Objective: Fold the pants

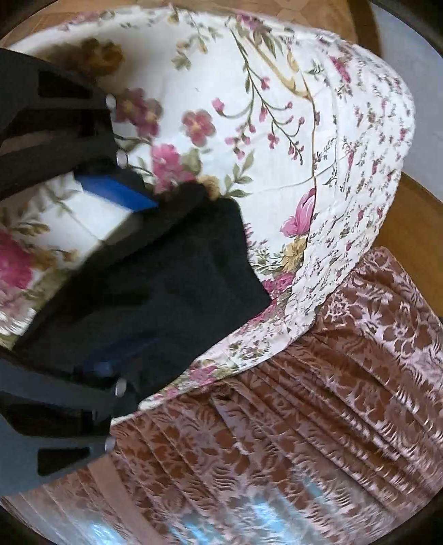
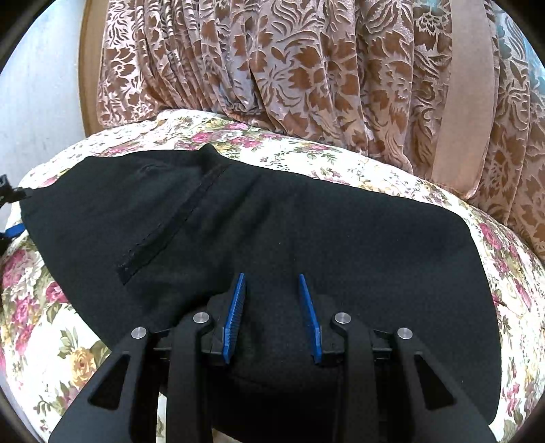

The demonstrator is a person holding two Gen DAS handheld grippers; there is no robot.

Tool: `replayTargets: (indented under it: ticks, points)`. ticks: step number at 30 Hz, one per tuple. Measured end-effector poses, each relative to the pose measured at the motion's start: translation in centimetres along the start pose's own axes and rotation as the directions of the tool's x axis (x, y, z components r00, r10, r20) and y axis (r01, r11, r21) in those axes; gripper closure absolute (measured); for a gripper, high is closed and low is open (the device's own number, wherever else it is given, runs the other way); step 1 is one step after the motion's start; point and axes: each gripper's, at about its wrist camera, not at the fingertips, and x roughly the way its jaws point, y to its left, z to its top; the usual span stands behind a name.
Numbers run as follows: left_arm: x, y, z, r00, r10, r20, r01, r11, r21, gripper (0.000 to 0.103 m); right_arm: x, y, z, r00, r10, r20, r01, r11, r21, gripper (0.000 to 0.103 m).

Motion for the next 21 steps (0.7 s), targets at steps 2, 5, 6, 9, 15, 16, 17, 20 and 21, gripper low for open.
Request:
replayTargets:
  ticks: [2, 5, 6, 9, 15, 16, 17, 20, 21]
  points:
    - [0.7, -0.1, 0.3, 1.000, 0.015, -0.006, -0.015, 1.000, -0.011, 0.060, 0.0, 0.0, 0.0, 1.000, 0.000, 0.000, 0.000, 1.000, -0.001, 0.071]
    - [1.7, -0.7, 0.5, 0.999, 0.015, -0.038, -0.015, 1.000, -0.007, 0.088, 0.0, 0.0, 0.0, 1.000, 0.000, 0.000, 0.000, 1.000, 0.000, 0.071]
    - [1.7, -1.1, 0.5, 0.999, 0.019, -0.036, -0.019, 1.000, 0.005, 0.088, 0.0, 0.0, 0.0, 1.000, 0.000, 0.000, 0.000, 1.000, 0.000, 0.071]
    - [0.9, -2.5, 0.5, 1.000, -0.003, 0.010, 0.002, 0.998, 0.070, 0.090, 0.0, 0.0, 0.0, 1.000, -0.001, 0.001, 0.001, 1.000, -0.001, 0.071]
    - [-1.7, -6.3, 0.8, 0.991, -0.115, 0.071, 0.103, 0.983, 0.154, 0.091, 0.0, 0.0, -0.1, 1.000, 0.000, 0.000, 0.000, 1.000, -0.001, 0.071]
    - [-2.1, -6.9, 0.8, 0.987, -0.141, 0.076, 0.127, 0.978, 0.165, 0.091, 0.0, 0.0, -0.1, 1.000, 0.000, 0.000, 0.000, 1.000, 0.000, 0.071]
    - [-2.6, -7.9, 0.7, 0.982, -0.174, 0.079, 0.156, 0.970, 0.186, 0.091, 0.1, 0.0, -0.1, 1.000, 0.001, -0.001, -0.001, 1.000, 0.000, 0.071]
    - [-4.0, -10.6, 0.2, 0.963, -0.260, 0.069, 0.235, 0.938, 0.255, 0.091, 0.1, 0.0, 0.0, 1.000, 0.009, -0.007, -0.009, 1.000, 0.007, 0.071]
    - [-4.3, -11.3, 0.1, 0.957, -0.284, 0.061, 0.258, 0.928, 0.269, 0.091, 0.0, -0.1, 0.1, 1.000, 0.012, -0.009, -0.011, 1.000, 0.010, 0.071]
